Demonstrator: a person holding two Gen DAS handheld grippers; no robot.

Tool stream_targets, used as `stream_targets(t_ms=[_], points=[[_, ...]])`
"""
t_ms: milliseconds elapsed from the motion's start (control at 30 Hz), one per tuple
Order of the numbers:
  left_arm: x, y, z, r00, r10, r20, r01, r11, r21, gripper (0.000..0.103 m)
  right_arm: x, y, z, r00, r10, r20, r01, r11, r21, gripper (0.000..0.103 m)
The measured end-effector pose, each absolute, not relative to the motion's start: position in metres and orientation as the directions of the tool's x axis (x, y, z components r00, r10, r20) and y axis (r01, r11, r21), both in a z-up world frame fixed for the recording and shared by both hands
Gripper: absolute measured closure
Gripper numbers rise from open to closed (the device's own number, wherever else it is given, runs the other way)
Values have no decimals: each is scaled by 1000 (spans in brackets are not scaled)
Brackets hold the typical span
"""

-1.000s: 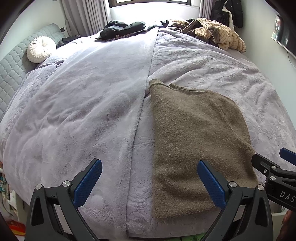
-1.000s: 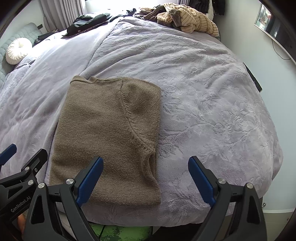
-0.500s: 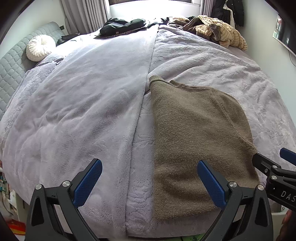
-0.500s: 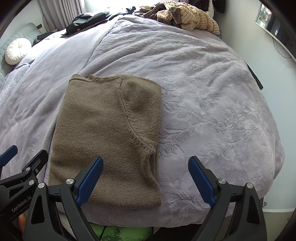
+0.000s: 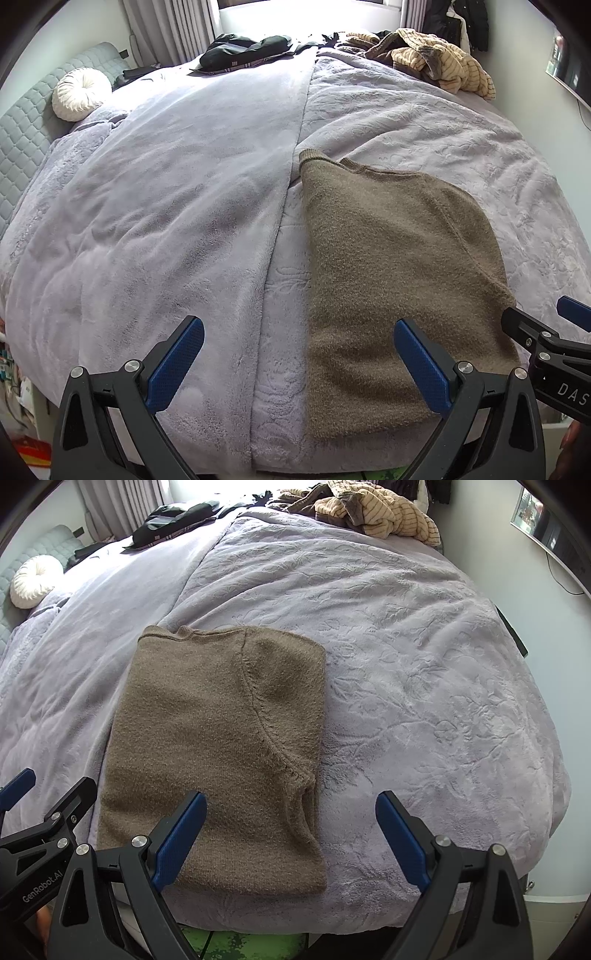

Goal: Fold small clothes

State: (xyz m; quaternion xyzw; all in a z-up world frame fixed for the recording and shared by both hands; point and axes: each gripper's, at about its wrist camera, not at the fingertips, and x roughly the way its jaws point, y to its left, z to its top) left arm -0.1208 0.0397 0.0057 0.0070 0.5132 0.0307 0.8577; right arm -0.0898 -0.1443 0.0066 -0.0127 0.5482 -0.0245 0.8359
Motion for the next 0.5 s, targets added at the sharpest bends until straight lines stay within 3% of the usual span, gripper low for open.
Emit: stream_targets(t_ms=[500], points=[[-120,40,3,470,58,-881,-55,998,36,0,-94,-139,2,393,-55,-918,30,998,-47,9]])
